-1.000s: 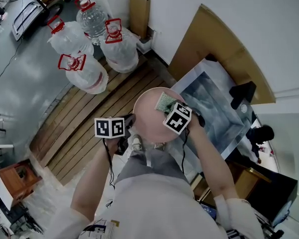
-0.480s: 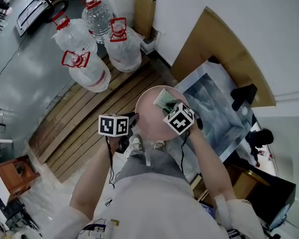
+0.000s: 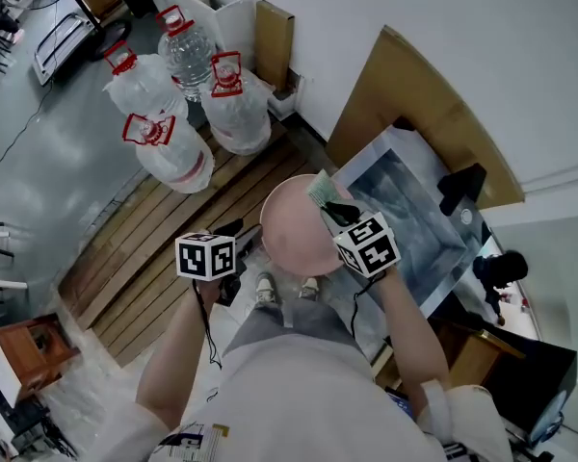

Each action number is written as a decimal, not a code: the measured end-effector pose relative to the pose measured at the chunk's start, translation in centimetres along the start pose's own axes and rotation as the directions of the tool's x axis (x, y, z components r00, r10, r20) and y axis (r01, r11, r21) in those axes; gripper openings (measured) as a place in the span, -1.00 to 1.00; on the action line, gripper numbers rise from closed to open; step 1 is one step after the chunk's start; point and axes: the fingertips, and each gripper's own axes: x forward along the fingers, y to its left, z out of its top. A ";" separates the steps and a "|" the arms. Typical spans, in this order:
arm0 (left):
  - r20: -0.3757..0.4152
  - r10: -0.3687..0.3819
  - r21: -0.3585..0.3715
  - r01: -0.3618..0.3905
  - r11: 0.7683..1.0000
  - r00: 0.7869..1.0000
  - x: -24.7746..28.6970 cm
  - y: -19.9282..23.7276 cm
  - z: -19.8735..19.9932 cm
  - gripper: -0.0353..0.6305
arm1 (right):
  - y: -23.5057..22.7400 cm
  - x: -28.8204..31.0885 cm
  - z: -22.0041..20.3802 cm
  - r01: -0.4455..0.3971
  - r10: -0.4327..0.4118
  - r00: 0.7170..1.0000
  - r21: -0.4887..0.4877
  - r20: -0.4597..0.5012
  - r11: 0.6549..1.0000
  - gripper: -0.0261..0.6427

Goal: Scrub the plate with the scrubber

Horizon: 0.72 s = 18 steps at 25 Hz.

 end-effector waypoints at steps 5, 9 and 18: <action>0.128 -0.011 0.085 0.000 0.996 0.992 -3.5 -1.7 5.2 -0.24 | -0.6 -4.5 4.4 0.025 -0.036 0.984 0.066 0.173 0.997 -0.72; 0.266 -0.032 0.187 -0.019 0.982 0.964 -7.1 -4.0 10.0 -0.25 | -0.7 -8.9 8.5 0.044 -0.071 0.945 0.090 0.319 0.995 -0.72; 0.588 -0.047 0.374 -0.219 0.901 0.808 -16.9 -9.4 19.0 -0.59 | 1.4 -19.1 17.1 0.108 -0.122 0.783 0.060 0.610 0.992 -0.72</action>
